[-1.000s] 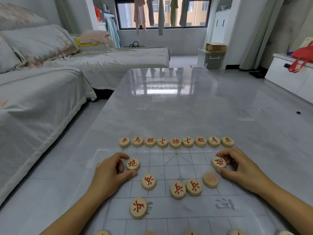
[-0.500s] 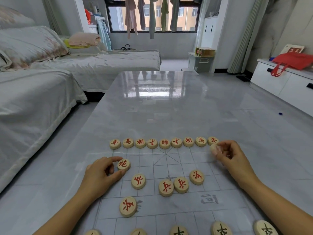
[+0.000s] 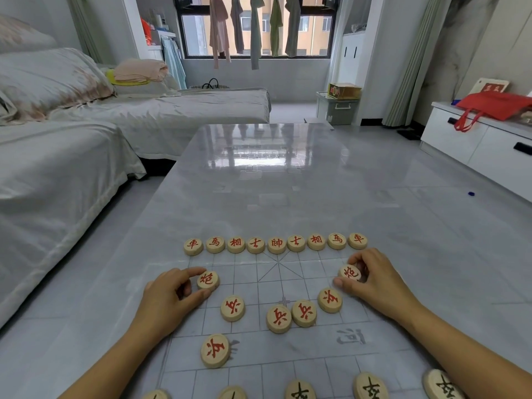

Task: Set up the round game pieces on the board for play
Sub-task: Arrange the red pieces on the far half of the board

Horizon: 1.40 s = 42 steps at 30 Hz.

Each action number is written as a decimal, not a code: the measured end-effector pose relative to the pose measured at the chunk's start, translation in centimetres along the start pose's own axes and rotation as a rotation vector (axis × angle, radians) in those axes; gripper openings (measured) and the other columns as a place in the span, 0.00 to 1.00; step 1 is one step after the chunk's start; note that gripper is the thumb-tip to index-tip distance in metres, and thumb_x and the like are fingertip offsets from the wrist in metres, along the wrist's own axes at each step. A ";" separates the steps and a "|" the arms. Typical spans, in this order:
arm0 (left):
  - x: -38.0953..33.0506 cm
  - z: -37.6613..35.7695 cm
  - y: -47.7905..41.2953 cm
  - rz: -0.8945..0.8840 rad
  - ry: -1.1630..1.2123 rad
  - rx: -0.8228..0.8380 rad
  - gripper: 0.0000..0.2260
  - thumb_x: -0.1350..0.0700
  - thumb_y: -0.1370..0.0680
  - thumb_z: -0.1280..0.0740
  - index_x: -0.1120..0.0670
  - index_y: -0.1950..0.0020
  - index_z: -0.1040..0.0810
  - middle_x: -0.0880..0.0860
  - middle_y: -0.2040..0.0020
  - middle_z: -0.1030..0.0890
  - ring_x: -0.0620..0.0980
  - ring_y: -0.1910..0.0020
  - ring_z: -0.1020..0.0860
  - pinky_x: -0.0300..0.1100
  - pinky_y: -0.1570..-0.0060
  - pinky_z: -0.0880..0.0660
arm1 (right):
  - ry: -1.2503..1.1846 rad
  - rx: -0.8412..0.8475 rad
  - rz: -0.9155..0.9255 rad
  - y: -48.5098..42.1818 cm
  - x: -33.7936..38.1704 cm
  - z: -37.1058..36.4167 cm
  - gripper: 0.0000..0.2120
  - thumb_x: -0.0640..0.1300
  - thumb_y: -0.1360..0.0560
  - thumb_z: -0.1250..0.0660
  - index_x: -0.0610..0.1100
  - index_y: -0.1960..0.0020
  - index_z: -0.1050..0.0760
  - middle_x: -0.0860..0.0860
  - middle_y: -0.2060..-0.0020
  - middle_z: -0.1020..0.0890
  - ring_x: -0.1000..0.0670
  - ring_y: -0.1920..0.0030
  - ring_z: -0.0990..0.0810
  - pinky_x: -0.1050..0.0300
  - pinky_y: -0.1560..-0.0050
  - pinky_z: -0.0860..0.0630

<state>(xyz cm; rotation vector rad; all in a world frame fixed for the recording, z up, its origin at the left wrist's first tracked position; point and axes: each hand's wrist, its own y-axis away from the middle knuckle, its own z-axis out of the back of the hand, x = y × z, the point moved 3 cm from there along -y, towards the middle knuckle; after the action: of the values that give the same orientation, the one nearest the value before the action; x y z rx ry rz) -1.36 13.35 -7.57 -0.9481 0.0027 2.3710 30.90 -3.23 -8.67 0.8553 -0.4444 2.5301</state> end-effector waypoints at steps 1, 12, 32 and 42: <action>0.0 0.0 0.0 -0.002 -0.001 -0.001 0.15 0.52 0.28 0.29 0.47 0.42 0.23 0.50 0.65 0.25 0.48 0.62 0.28 0.50 0.55 0.29 | -0.008 0.019 0.009 0.1 0.0 0.1 0.18 0.55 0.34 0.27 0.53 0.50 0.31 0.58 0.55 0.29 0.57 0.54 0.30 0.66 0.59 0.34; 0.0 -0.1 -0.1 0.006 0.016 -0.009 0.13 0.50 0.30 0.28 0.45 0.47 0.24 0.48 0.65 0.25 0.46 0.63 0.28 0.51 0.54 0.29 | -0.011 0.017 0.023 -0.2 -0.2 0.0 0.14 0.50 0.34 0.25 0.53 0.57 0.30 0.56 0.57 0.27 0.56 0.57 0.28 0.65 0.61 0.33; 0.6 -0.6 -0.5 -0.040 -0.048 -0.030 0.17 0.48 0.28 0.30 0.46 0.40 0.24 0.47 0.64 0.27 0.45 0.61 0.29 0.46 0.54 0.31 | 0.000 0.019 0.027 -0.3 -0.4 -0.2 0.15 0.52 0.35 0.25 0.57 0.58 0.32 0.57 0.57 0.27 0.56 0.58 0.27 0.65 0.63 0.34; 0.6 -0.6 -0.5 -0.028 -0.044 -0.030 0.20 0.48 0.28 0.29 0.46 0.38 0.26 0.47 0.64 0.26 0.45 0.61 0.29 0.46 0.55 0.31 | -0.001 0.028 0.013 -0.2 -0.2 -0.1 0.15 0.53 0.35 0.25 0.57 0.57 0.32 0.57 0.56 0.28 0.56 0.57 0.27 0.66 0.63 0.33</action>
<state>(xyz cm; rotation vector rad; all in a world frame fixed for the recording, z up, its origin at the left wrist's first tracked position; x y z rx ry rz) -1.13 13.96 -8.31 -0.9043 -0.0631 2.3712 31.09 -3.07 -8.82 0.8663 -0.4174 2.5533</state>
